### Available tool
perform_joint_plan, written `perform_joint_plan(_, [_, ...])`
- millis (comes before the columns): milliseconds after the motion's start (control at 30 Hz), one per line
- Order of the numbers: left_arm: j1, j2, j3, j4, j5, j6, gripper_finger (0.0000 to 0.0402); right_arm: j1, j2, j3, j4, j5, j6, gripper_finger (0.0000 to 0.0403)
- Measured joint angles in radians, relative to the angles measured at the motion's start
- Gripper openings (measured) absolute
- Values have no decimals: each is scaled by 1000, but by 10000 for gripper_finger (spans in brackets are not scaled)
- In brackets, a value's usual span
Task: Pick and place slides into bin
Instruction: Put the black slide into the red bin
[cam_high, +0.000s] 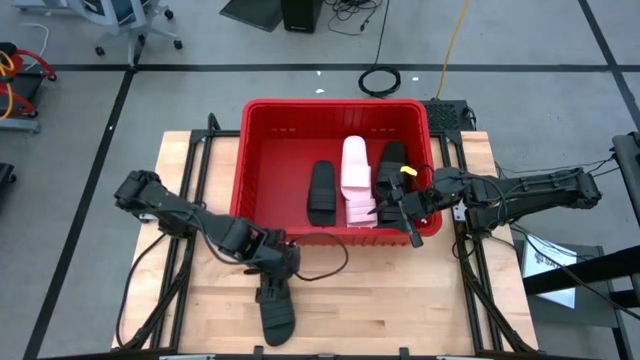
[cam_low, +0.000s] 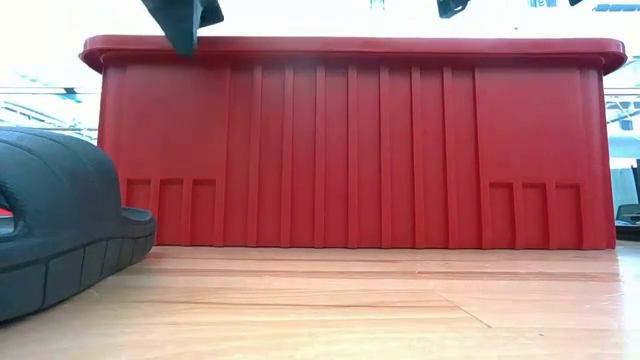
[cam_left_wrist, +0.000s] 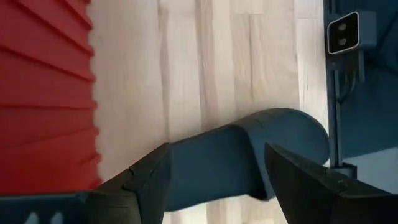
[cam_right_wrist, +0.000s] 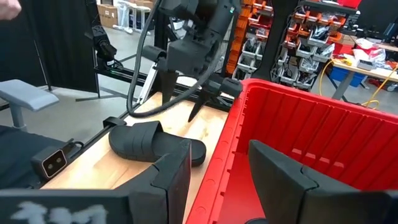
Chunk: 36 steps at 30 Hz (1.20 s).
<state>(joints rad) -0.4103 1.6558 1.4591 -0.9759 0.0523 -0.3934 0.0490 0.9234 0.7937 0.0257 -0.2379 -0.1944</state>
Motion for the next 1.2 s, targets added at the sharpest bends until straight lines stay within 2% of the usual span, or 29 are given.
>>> perform_joint_plan(100, [-27,-7,-48,49,-25,-35,248,6,0,0,0,0,14,150])
perform_joint_plan(433, [-94,4,-254,203,26,-215,248,43,1,1,10,0,15,150])
perform_joint_plan(633, [-123,2,-352,386,43,-296,248,60,1,1,9,3,39,150])
perform_joint_plan(733, [-137,-1,-378,467,87,-335,248,66,1,1,9,3,53,150])
perform_joint_plan(867, [-164,0,-402,488,90,-389,248,77,1,1,14,5,56,150])
perform_joint_plan(1200, [-201,0,-509,734,105,-501,248,85,1,1,24,5,54,150])
